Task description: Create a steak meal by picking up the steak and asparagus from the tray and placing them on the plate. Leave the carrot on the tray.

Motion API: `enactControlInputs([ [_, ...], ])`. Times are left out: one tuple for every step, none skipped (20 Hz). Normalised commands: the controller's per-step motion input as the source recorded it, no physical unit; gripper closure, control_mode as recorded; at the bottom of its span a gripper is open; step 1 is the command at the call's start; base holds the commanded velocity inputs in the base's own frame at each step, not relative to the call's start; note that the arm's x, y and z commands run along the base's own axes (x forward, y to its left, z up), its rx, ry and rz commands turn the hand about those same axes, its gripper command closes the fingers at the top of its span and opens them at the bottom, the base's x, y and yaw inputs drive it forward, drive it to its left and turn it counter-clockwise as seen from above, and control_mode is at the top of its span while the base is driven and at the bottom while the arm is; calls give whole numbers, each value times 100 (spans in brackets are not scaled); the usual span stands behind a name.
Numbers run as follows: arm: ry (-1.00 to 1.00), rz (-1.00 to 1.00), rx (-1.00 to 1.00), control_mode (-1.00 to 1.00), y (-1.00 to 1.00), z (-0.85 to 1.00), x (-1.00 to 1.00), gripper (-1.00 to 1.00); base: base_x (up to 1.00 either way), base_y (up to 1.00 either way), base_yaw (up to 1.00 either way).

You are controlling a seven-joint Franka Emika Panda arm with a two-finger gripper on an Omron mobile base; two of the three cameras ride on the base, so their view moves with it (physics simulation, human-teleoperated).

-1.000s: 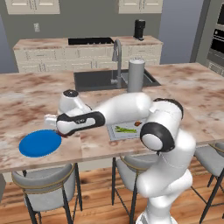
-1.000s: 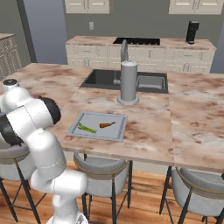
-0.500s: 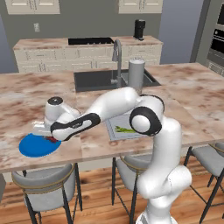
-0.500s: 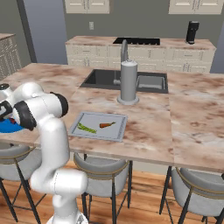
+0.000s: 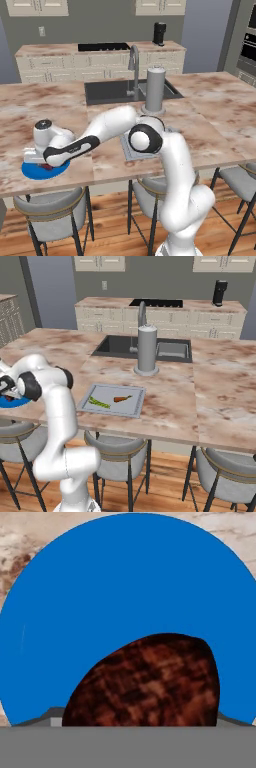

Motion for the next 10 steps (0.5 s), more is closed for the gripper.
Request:
enactControlInputs([
  [5,0,-3,-100,27,-29,34,100,0,0,0],
  [3,0,-3,-100,24,-29,35,100,0,0,0],
  [3,0,-2,-100,24,-29,38,100,0,0,0],
  [3,0,-2,-100,26,-27,41,100,0,0,0],
  [3,0,-3,-100,29,-27,41,100,0,0,0],
  [3,0,-3,-100,32,-28,43,100,0,0,0],
  [3,0,-3,-100,34,-28,43,100,0,0,0],
  [3,0,-3,-100,35,-29,43,100,0,0,0],
  [2,0,-3,-100,37,-29,43,100,0,0,0],
  [2,0,-3,-100,35,-29,39,100,0,0,0],
])
